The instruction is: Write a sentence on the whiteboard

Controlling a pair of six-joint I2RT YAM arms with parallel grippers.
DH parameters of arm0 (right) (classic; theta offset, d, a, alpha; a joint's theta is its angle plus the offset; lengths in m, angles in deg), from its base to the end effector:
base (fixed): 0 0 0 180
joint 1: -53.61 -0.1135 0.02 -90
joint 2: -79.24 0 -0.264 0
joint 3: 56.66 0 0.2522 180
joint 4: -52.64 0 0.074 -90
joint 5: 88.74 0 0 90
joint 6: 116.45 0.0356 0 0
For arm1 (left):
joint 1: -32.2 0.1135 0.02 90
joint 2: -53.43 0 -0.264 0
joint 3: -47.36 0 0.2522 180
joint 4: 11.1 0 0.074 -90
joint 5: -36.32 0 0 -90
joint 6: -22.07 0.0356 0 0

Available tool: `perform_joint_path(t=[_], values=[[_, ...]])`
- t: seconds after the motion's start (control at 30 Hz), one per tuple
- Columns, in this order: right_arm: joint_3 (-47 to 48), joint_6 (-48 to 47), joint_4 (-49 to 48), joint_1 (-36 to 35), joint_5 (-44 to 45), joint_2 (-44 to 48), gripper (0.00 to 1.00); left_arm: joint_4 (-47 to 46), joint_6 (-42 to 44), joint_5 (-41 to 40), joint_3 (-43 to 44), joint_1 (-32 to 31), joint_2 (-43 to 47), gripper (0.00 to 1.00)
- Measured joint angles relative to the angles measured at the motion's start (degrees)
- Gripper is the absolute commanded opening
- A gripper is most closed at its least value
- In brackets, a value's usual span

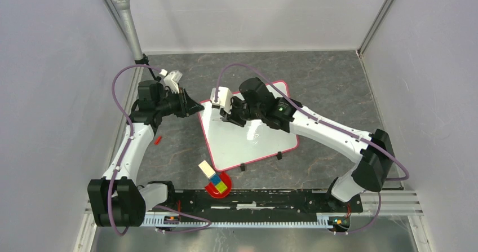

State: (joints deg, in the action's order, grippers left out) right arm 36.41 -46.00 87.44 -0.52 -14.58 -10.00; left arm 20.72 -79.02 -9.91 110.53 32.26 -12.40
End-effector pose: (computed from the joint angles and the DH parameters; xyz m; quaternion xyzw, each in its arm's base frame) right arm 0.2036 0.2982 0.3386 -0.5711 0.6491 0.2595 0.4303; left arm 0.2461 -0.0244 0.2862 0.0930 0.8341 -0.3699 0.3985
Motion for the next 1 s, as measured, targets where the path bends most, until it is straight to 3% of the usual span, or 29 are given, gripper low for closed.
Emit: perform_joint_path(t=[0.5,1.0], values=[[6.5,2.2,-1.3,-0.1,0.3,-4.6,0.0,0.0,0.0,0.4,0.0,0.0,0.0,0.12],[8.4,3.2,-1.3,-0.3,1.8,-8.0,0.0,0.0,0.0,0.3,-0.1,0.0,0.2,0.09]])
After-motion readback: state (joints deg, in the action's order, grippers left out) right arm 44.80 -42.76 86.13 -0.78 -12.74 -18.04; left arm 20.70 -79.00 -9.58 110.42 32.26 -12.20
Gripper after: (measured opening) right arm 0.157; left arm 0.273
